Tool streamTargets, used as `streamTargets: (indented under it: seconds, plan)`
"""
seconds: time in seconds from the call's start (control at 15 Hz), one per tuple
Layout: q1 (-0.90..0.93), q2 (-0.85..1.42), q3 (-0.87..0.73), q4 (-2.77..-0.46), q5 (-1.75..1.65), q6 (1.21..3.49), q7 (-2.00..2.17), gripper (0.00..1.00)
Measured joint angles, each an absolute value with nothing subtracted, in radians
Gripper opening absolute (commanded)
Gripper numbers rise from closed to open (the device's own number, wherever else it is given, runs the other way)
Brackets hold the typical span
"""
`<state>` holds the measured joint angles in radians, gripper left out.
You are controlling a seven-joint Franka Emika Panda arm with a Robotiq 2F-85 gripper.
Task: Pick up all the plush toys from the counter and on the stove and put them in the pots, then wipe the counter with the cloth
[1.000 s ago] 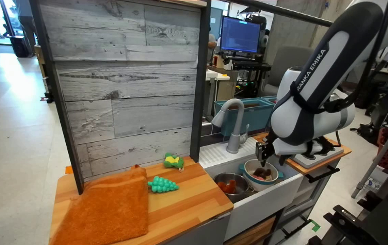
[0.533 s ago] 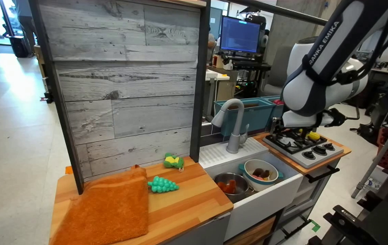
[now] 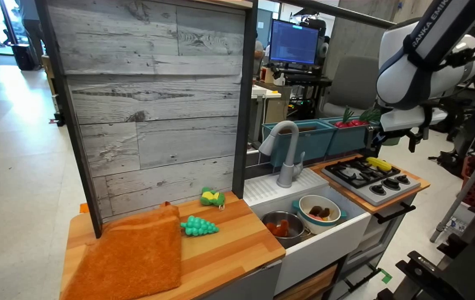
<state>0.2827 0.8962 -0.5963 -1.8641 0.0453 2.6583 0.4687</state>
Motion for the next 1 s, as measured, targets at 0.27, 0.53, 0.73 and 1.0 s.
streamTargets:
  seconds: [0.27,0.53,0.73,1.0]
  plan:
    - [0.122,0.868,-0.413,-1.864,0.044,2.781,0.313,1.00]
    - [-0.127,0.829,-0.177,-1.840,0.065,2.802,0.118,1.00]
    - [-0.265,0.791,-0.046,-1.795,0.103,2.651,0.007,1.00]
    - [-0.271,0.782,-0.038,-1.781,0.099,2.615,-0.008,1.00]
